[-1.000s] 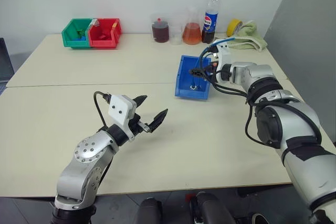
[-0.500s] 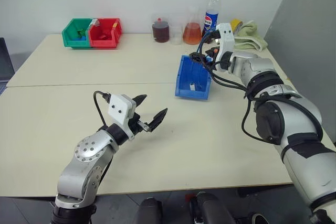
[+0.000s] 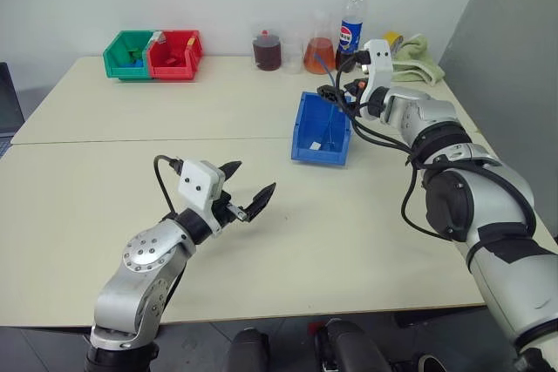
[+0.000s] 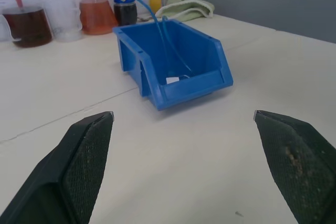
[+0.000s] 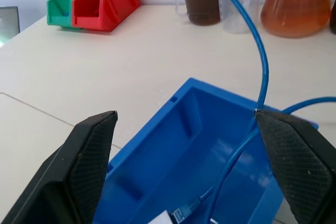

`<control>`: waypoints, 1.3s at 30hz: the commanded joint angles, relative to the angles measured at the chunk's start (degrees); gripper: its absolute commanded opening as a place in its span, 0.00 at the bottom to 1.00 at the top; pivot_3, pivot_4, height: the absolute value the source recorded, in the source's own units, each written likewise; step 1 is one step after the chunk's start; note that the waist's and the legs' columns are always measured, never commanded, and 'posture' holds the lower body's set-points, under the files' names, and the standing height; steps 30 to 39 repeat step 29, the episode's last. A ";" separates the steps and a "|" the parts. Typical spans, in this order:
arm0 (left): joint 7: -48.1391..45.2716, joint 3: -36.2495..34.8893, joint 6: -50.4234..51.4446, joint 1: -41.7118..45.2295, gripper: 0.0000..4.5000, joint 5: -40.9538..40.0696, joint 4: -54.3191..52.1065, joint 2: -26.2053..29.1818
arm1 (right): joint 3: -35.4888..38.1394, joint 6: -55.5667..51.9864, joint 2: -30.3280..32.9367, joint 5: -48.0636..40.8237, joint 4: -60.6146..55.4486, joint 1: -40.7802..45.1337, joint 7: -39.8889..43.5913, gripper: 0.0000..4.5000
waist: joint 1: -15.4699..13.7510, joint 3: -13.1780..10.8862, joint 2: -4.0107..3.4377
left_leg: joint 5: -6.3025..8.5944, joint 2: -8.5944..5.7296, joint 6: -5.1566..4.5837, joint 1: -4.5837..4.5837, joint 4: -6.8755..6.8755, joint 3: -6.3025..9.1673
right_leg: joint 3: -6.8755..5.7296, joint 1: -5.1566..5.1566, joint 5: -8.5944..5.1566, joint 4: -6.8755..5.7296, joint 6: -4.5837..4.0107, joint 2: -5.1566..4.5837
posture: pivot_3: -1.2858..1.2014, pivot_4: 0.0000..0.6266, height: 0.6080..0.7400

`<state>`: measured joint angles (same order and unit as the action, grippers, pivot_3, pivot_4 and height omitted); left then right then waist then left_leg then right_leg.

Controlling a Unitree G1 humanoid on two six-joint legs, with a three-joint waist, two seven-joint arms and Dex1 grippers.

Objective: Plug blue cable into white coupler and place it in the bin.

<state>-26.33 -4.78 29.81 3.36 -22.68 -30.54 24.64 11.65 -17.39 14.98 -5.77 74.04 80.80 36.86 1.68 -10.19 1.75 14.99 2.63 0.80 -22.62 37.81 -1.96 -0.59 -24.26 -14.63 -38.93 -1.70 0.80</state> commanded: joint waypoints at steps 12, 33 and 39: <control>14.06 -6.57 2.39 -6.40 1.00 7.01 -3.80 -2.28 | -9.15 -10.45 -0.96 -1.26 -91.42 -54.44 -5.03 0.99 | -0.50 0.00 -0.03 | 0.08 0.03 0.16 -0.13 -0.09 0.12 | -0.09 -0.09 -0.17 -0.01 0.29 -0.04 | 0.52 0.24 1.00; 21.75 -6.87 -0.90 -16.00 1.00 11.83 -3.61 -10.93 | -8.54 -4.35 -5.89 7.79 -101.89 -84.69 -25.87 0.99 | -0.12 0.01 0.03 | 0.06 0.02 0.22 0.27 0.00 -0.04 | 0.01 0.12 -0.15 -0.02 0.41 -0.06 | 0.52 0.24 1.00; 21.75 -6.87 -0.90 -16.00 1.00 11.83 -3.61 -10.93 | -8.54 -4.35 -5.89 7.79 -101.89 -84.69 -25.87 0.99 | -0.12 0.01 0.03 | 0.06 0.02 0.22 0.27 0.00 -0.04 | 0.01 0.12 -0.15 -0.02 0.41 -0.06 | 0.52 0.24 1.00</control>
